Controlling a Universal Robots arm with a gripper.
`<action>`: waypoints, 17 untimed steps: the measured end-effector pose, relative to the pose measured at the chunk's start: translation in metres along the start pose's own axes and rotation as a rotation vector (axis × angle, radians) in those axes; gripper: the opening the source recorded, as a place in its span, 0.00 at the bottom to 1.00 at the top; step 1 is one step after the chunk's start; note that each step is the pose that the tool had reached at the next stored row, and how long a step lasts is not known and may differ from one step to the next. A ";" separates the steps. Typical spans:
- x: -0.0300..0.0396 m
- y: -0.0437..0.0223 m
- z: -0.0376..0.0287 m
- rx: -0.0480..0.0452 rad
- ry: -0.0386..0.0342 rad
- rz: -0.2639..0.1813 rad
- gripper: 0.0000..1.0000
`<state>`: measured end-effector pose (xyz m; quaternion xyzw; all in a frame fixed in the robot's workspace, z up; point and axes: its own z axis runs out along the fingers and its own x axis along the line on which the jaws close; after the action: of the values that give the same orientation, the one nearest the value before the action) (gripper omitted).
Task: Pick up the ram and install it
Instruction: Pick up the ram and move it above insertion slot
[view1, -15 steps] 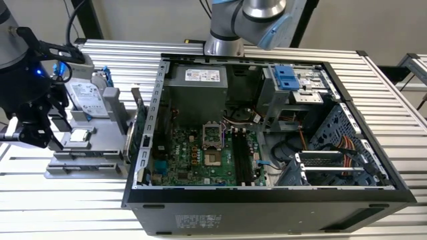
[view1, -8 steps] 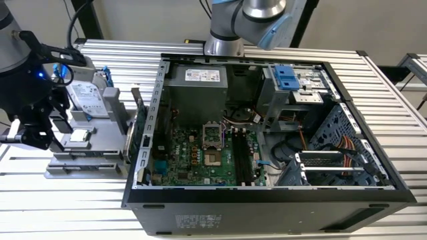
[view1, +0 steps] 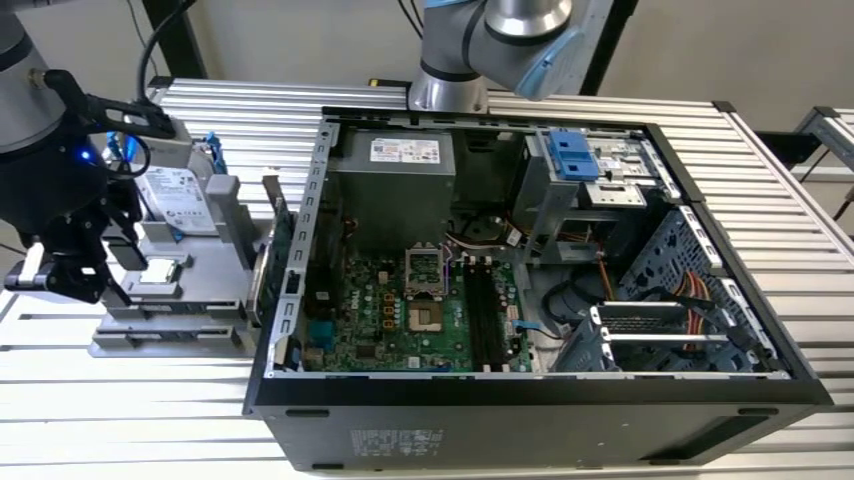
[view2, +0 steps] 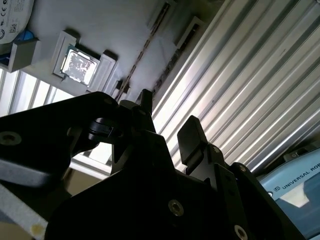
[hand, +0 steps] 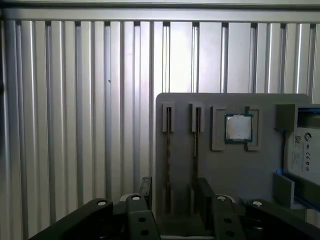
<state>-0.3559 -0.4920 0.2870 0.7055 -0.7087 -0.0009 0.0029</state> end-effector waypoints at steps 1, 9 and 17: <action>0.0000 0.0000 0.0005 -0.0001 0.0005 0.000 1.00; 0.0000 -0.0001 0.0051 0.0000 0.0043 0.000 1.00; -0.0001 -0.0001 0.0103 0.0000 0.0100 0.000 1.00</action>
<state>-0.3559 -0.4919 0.2768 0.7055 -0.7087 0.0026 0.0064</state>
